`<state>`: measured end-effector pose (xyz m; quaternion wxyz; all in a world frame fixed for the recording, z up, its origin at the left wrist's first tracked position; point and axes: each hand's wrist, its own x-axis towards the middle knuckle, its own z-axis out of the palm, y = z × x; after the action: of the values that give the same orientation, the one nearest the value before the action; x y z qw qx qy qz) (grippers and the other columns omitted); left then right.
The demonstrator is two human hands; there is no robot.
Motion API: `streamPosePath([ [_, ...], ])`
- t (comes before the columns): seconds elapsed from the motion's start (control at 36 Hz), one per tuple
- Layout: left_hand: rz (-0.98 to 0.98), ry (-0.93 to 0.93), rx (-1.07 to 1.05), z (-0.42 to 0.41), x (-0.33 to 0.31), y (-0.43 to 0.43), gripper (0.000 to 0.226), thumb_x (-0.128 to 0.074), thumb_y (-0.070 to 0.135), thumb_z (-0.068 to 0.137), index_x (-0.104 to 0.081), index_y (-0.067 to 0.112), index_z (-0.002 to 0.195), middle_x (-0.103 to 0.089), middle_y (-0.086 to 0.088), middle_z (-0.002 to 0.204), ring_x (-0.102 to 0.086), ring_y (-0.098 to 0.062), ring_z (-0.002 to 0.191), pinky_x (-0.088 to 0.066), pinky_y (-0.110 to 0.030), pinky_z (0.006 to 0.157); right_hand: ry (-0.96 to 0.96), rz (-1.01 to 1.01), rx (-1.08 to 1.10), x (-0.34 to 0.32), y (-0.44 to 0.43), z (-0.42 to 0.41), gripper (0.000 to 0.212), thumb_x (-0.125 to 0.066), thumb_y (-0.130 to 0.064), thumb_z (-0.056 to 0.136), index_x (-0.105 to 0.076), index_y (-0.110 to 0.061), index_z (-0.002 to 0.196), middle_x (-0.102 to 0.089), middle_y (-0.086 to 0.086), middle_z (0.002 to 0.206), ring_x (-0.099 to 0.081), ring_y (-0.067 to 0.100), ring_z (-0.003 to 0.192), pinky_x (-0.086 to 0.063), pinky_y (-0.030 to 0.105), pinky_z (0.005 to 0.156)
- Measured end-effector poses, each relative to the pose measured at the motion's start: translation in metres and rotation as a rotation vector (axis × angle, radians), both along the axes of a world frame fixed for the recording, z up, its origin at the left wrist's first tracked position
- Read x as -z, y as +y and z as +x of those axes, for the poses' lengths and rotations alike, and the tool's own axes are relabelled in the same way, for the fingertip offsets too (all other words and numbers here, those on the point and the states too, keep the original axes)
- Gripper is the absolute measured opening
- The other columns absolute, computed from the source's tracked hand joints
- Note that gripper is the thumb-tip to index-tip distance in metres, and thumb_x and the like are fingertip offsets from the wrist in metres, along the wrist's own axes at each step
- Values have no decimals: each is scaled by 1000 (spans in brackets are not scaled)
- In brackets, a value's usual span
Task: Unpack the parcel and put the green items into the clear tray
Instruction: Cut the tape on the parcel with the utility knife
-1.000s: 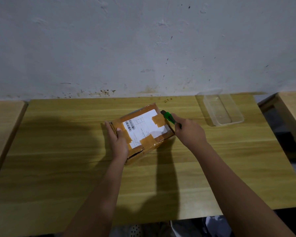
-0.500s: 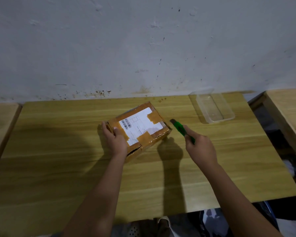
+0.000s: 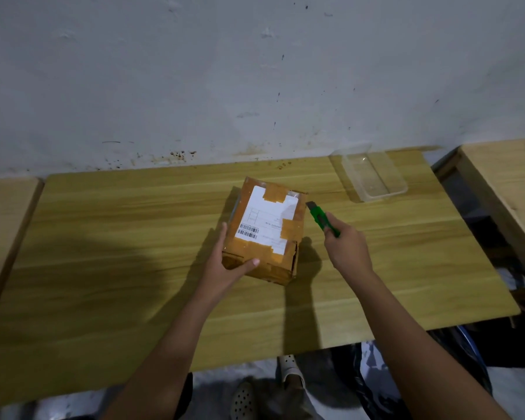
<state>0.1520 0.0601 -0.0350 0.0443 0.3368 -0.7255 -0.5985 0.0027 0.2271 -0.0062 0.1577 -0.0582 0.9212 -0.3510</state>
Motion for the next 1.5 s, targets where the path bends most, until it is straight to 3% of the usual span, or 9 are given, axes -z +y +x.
streamPosePath([
  [0.17, -163, -37, 12, 2, 8, 4, 102, -74, 41, 72, -4, 36, 146, -23, -3, 153, -27, -24, 138, -34, -45, 106, -12, -13, 17, -3, -4, 5, 39, -44, -19, 94, -50, -26, 132, -66, 10, 100, -58, 23, 68, -44, 30, 54],
  [0.42, -189, -20, -37, 1, 14, 11, 101, -73, 42, 72, -4, 35, 146, -21, -3, 154, -21, -24, 141, -30, -46, 108, -27, -53, 53, -3, -2, 6, 40, -43, -18, 93, -50, -26, 132, -65, 10, 97, -57, 24, 66, -50, 35, 56],
  [0.5, -168, -30, -40, 0, 14, 10, 101, -73, 41, 72, -4, 36, 146, -18, -4, 155, -20, -25, 141, -30, -47, 107, -42, -88, 78, -2, -3, 4, 39, -44, -19, 93, -51, -26, 131, -64, 8, 92, -56, 24, 65, -57, 43, 62],
  [0.69, -127, -22, -48, -1, 16, 10, 101, -73, 40, 72, -4, 38, 145, -15, -5, 156, -16, -26, 142, -28, -51, 109, -59, -151, 114, 3, -2, 3, 39, -44, -17, 93, -50, -25, 132, -60, 7, 84, -51, 19, 57, -51, 39, 59],
  [0.92, -108, -11, -60, -3, 17, 13, 100, -72, 40, 74, -2, 39, 145, -11, -3, 157, -14, -26, 143, -25, -52, 109, -157, -162, 60, 5, 0, 4, 38, -47, -15, 91, -55, -25, 127, -54, -2, 76, -44, 13, 48, -35, 29, 44],
  [1.14, -85, 9, -102, -4, 19, 17, 99, -73, 41, 72, -4, 41, 144, -16, -6, 155, -24, -27, 139, -33, -51, 107, -146, -31, -74, -6, 18, 6, 40, -46, -17, 89, -55, -25, 127, -50, -6, 64, -45, 16, 50, -38, 31, 47],
  [1.28, -97, 25, -115, -4, 20, 17, 98, -73, 38, 73, -7, 36, 145, -21, -4, 153, -29, -24, 137, -35, -43, 103, -168, -55, -80, -7, 22, 15, 40, -45, -16, 91, -54, -24, 128, -52, -1, 63, -43, 17, 49, -37, 28, 42],
  [1.5, -115, 4, -119, -3, 18, 20, 97, -72, 40, 74, -7, 37, 145, -17, -6, 155, -24, -27, 140, -32, -48, 106, -165, -66, -52, -7, 34, 31, 40, -45, -15, 90, -55, -24, 127, -51, -3, 63, -43, 17, 48, -36, 28, 43],
])
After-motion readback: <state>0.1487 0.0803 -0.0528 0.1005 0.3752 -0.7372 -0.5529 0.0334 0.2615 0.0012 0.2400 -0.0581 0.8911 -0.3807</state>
